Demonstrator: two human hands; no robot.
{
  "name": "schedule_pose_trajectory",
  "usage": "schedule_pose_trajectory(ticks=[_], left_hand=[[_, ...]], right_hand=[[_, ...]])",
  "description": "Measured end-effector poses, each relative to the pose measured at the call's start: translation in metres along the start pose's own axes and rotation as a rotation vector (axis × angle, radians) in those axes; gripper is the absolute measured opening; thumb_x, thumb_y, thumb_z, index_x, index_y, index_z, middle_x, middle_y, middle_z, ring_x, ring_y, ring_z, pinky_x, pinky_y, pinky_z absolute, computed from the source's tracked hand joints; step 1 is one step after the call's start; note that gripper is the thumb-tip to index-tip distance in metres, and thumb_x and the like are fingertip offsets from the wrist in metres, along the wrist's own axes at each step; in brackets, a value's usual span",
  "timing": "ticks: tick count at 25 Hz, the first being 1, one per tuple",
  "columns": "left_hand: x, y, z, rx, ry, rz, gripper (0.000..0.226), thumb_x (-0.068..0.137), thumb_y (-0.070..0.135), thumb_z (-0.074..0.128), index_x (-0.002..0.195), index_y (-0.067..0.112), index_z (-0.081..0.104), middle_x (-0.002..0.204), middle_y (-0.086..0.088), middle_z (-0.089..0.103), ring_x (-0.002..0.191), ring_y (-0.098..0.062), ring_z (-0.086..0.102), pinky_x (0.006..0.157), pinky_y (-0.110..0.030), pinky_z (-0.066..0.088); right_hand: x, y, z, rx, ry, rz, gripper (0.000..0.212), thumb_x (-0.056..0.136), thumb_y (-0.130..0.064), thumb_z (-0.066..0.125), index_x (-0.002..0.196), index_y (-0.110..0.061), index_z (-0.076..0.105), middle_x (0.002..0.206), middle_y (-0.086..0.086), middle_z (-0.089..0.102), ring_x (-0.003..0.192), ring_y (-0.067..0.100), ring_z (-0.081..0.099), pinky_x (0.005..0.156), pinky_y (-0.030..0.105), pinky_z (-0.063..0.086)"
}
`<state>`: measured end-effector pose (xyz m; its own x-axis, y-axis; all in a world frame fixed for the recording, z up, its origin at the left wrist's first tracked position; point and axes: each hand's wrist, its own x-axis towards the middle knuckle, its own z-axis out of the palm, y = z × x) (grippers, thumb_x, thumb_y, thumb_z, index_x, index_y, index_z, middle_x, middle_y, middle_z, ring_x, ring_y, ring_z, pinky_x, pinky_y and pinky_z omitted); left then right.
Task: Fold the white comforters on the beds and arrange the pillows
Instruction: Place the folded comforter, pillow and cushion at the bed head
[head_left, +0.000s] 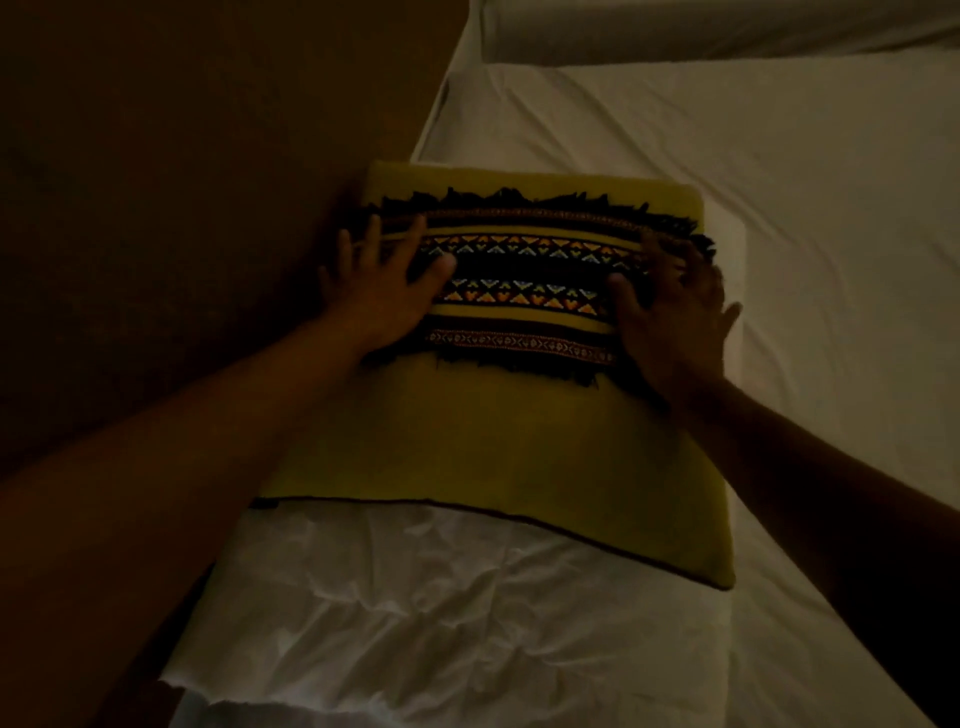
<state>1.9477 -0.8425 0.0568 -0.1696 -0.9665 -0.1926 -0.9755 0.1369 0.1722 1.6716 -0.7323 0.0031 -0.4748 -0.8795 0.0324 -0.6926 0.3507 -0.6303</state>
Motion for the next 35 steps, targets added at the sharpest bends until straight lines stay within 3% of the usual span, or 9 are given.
schedule_pose_trajectory(ticks=[3, 8, 20, 25, 31, 35], left_hand=[[0.014, -0.006, 0.035, 0.12, 0.0, 0.082, 0.077, 0.079, 0.085, -0.001, 0.148, 0.053, -0.015, 0.163, 0.002, -0.021, 0.149, -0.034, -0.02, 0.117, -0.063, -0.007], [0.032, -0.019, 0.111, 0.119, 0.072, 0.1, 0.076, 0.081, 0.083, -0.004, 0.148, 0.05, -0.021, 0.163, 0.001, -0.024, 0.149, -0.035, -0.019, 0.116, -0.065, -0.005], [0.084, -0.041, 0.217, 0.17, 0.235, 0.12, 0.082, 0.09, 0.074, 0.01, 0.157, 0.028, -0.005, 0.164, -0.015, -0.009, 0.149, -0.043, -0.009, 0.114, -0.068, 0.001], [0.078, -0.033, 0.203, 0.198, 0.171, 0.077, 0.081, 0.088, 0.076, 0.004, 0.154, 0.033, -0.015, 0.163, -0.012, -0.017, 0.149, -0.041, -0.015, 0.114, -0.068, -0.001], [0.037, -0.024, 0.155, 0.176, 0.04, 0.035, 0.081, 0.082, 0.083, -0.004, 0.15, 0.043, -0.023, 0.162, -0.003, -0.025, 0.148, -0.035, -0.022, 0.115, -0.066, -0.007], [-0.012, -0.017, 0.128, 0.15, -0.033, 0.009, 0.083, 0.083, 0.082, -0.002, 0.152, 0.038, -0.02, 0.162, -0.003, -0.023, 0.149, -0.03, -0.022, 0.117, -0.061, -0.01]], right_hand=[[0.02, -0.002, 0.017, -0.198, -0.115, -0.175, 0.064, 0.09, -0.073, 0.02, 0.15, -0.053, 0.008, 0.165, -0.002, 0.0, 0.151, 0.034, -0.011, 0.117, 0.061, -0.009], [0.016, 0.039, 0.084, -0.254, -0.135, -0.168, 0.063, 0.09, -0.074, 0.008, 0.148, -0.056, -0.008, 0.162, -0.01, -0.021, 0.147, 0.03, -0.026, 0.115, 0.065, -0.009], [0.039, 0.095, 0.195, -0.365, 0.088, -0.239, 0.065, 0.095, -0.065, 0.028, 0.154, -0.039, 0.018, 0.165, 0.008, 0.007, 0.149, 0.044, 0.0, 0.114, 0.069, 0.005], [0.038, 0.09, 0.185, -0.377, 0.048, -0.199, 0.066, 0.095, -0.066, 0.027, 0.154, -0.044, 0.01, 0.166, 0.004, 0.002, 0.15, 0.042, -0.004, 0.114, 0.068, 0.004], [0.015, 0.065, 0.119, -0.295, -0.191, -0.147, 0.062, 0.095, -0.068, 0.018, 0.15, -0.052, -0.006, 0.163, -0.007, -0.018, 0.148, 0.03, -0.024, 0.118, 0.059, -0.01], [-0.031, 0.066, 0.084, -0.241, -0.33, -0.118, 0.062, 0.097, -0.064, 0.013, 0.151, -0.047, -0.012, 0.163, -0.006, -0.022, 0.149, 0.024, -0.023, 0.121, 0.053, -0.006]])
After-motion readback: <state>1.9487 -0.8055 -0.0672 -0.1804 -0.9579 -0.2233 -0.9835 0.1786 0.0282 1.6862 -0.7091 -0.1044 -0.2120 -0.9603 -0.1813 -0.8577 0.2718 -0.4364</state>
